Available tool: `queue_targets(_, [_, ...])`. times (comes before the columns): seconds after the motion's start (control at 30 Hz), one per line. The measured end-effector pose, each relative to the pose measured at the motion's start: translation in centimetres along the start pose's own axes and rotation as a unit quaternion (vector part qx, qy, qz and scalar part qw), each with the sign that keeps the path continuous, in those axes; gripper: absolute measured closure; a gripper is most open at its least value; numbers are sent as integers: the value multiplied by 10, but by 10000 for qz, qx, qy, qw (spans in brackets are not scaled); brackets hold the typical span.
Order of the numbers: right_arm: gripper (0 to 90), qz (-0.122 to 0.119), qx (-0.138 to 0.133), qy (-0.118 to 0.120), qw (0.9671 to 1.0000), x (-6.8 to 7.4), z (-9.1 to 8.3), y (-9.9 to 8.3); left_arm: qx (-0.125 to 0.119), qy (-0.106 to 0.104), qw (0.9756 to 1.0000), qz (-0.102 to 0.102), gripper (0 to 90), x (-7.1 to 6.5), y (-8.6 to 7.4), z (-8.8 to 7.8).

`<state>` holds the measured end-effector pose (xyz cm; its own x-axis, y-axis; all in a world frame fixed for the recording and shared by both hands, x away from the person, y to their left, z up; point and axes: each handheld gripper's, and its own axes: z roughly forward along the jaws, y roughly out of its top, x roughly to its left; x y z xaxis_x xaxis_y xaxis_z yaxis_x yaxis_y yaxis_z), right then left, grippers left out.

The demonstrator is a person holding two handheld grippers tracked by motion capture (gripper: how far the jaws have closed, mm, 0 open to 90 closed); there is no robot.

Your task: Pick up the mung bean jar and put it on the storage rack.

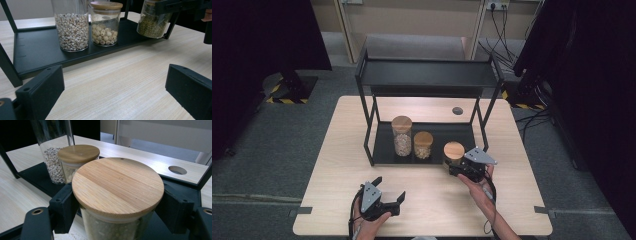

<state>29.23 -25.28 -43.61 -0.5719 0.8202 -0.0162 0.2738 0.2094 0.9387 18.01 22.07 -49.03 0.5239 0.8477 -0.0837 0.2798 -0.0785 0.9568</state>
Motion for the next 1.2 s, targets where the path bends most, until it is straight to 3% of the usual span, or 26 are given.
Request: queue_targets(1.2, [252,76,95,-7,9999,-8,47,14,-44,-3,10000,-1,14,0,0,-1])
